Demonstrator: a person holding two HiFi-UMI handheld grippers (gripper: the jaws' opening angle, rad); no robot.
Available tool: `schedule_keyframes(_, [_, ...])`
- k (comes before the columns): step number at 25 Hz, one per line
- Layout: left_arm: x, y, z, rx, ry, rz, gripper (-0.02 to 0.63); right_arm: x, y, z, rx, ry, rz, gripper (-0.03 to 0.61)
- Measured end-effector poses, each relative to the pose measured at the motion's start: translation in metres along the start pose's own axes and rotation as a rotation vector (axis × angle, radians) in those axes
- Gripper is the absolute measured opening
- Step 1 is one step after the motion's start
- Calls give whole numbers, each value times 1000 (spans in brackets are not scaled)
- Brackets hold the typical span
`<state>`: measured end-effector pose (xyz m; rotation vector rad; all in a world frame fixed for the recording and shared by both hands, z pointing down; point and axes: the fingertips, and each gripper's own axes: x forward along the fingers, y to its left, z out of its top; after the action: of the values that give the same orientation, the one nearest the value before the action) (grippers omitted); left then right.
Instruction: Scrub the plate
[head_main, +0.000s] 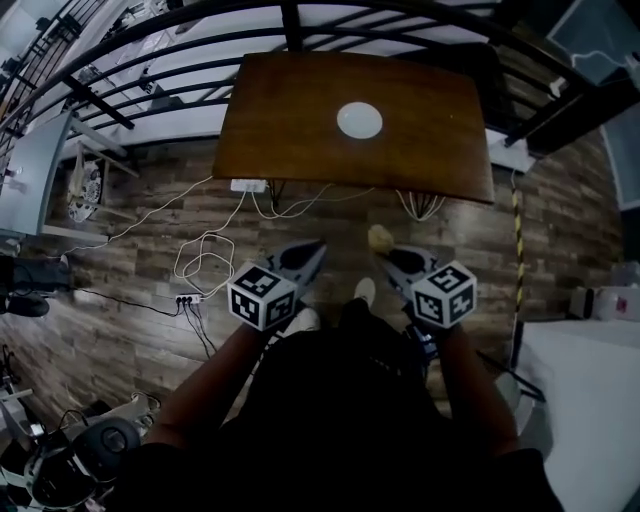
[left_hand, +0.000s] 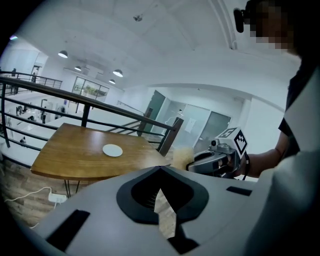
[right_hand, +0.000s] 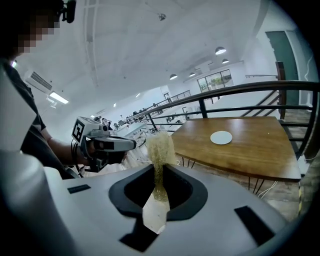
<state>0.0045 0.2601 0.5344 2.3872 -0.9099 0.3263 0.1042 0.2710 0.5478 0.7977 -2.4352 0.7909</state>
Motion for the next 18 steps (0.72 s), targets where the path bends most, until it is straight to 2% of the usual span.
schedule_keyframes(6, [-47,-7,-17,23,3,-26,9,5,55,-13,10,-31,-6,54])
schedule_keyframes(11, [-84,-26,-32,59,-27,-28,9,-7,100,-32,-11,-48,-14,54])
schedule_keyframes(18, [-111,-39,-39,60,-37,-48,9,-10,138,-39,-44,-72,-24,54])
